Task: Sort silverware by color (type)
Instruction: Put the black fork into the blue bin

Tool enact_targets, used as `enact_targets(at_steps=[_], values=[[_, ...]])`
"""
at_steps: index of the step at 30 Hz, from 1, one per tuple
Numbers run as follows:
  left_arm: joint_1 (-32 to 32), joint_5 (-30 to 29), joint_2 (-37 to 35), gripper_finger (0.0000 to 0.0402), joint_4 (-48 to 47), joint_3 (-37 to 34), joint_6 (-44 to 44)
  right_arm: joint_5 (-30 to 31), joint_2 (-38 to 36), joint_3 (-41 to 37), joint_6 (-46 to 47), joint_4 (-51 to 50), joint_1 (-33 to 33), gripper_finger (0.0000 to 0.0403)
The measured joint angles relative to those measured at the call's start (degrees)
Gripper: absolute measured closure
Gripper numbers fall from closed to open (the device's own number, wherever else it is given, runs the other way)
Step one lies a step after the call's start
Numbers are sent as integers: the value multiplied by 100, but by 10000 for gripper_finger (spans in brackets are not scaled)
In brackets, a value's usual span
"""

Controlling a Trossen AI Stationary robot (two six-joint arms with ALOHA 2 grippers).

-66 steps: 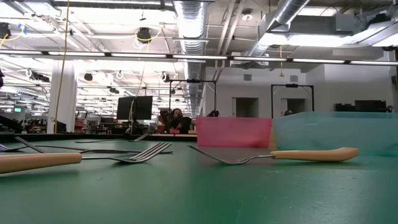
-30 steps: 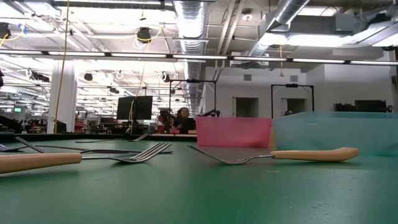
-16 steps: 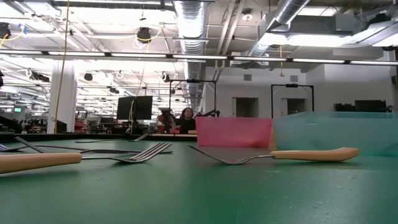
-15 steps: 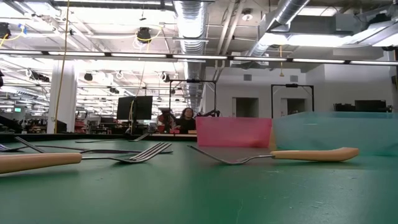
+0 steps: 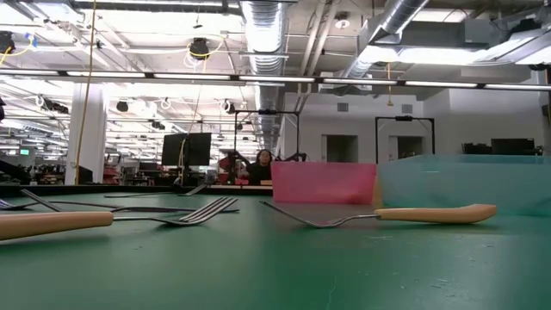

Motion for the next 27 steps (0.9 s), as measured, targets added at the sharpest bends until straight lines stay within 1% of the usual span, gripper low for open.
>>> enact_targets(at_steps=[5, 11, 13, 16, 19, 22, 25, 27], values=[[0, 285, 0, 271, 49, 0, -249, -87, 0, -237, 47, 588, -51, 373], [0, 435, 4, 271, 57, 0, -507, -203, -4, -391, 28, 1000, -160, 371], [0, 435, 4, 271, 57, 0, -507, -82, -6, -451, 32, 965, -170, 371], [0, 435, 7, 271, 58, 0, -520, 47, -2, -489, 101, 382, -303, 373], [0, 433, 7, 271, -4, 0, -562, 655, -24, -489, 40, -557, -487, 373], [0, 408, 7, 271, -280, 0, -533, 1431, -70, -489, -172, -1434, -685, 372], [0, 181, 4, 271, -707, -2, -439, 2146, -170, -492, -301, -2262, -941, 372], [22, -65, -2, 271, -1016, -2, -376, 2778, -235, -483, -316, -2693, -1074, 372]])
